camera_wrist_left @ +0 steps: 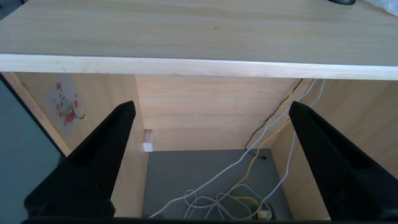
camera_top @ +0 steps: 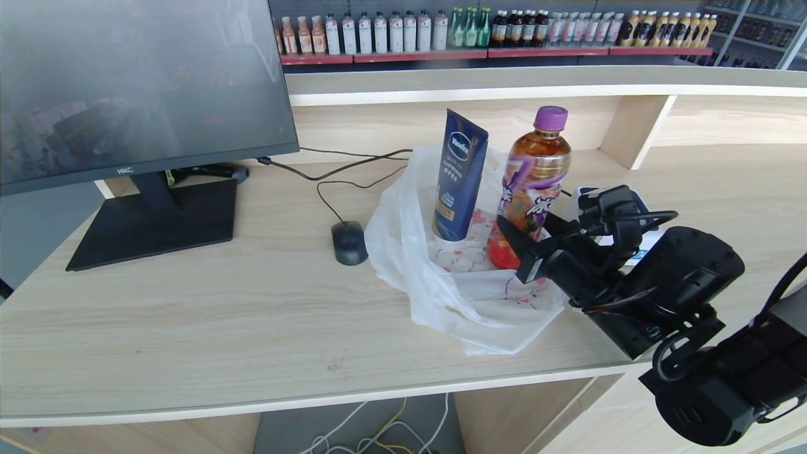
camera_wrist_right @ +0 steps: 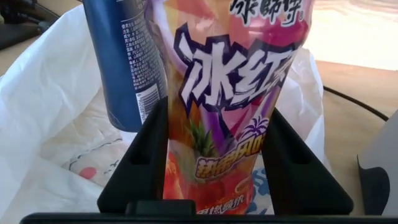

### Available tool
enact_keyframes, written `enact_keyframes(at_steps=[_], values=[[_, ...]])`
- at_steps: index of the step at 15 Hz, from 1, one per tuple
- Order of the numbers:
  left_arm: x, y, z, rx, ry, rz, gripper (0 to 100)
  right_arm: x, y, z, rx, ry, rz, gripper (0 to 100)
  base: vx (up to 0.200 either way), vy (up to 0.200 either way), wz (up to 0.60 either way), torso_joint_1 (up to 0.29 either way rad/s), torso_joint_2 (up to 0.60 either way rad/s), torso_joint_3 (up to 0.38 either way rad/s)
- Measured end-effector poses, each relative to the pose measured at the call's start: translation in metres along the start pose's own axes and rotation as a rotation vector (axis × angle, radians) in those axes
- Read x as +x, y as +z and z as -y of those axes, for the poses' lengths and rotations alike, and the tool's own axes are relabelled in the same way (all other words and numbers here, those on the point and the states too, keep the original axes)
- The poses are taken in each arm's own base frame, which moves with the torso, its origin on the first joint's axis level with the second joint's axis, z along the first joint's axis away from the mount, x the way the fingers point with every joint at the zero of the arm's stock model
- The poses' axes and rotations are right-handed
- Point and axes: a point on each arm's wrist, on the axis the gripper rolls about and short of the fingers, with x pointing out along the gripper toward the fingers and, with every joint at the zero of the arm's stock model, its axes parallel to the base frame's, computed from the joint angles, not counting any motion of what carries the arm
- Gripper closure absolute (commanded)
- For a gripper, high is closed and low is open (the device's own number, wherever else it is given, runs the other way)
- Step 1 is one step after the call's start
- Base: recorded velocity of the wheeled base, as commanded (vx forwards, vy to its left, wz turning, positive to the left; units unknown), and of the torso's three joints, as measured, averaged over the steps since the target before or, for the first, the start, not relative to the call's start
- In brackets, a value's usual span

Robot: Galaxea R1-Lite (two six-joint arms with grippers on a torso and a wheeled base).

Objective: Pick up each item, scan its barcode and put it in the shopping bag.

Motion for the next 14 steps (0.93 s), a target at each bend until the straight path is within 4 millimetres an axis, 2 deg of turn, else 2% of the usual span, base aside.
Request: enact_keyframes(at_steps=[5, 6, 14], values=[[0.0, 0.0, 0.0, 0.0, 0.0, 0.0, 0, -0.0012, -0.0021, -0.0006, 0.004, 0.003, -0.01, 100, 0.0, 0.0, 0.0, 0.0, 0.0, 0.0], [0.0, 0.0, 0.0, 0.0, 0.0, 0.0, 0, -0.0015, -0.0024, -0.0007, 0.004, 0.003, -0.011, 0, 0.0, 0.0, 0.0, 0.0, 0.0, 0.0], [0.0, 0.0, 0.0, 0.0, 0.0, 0.0, 0, -0.0058, -0.0013, -0.0003, 0.004, 0.004, -0.018, 0, 0.0, 0.0, 0.0, 0.0, 0.0, 0.0]])
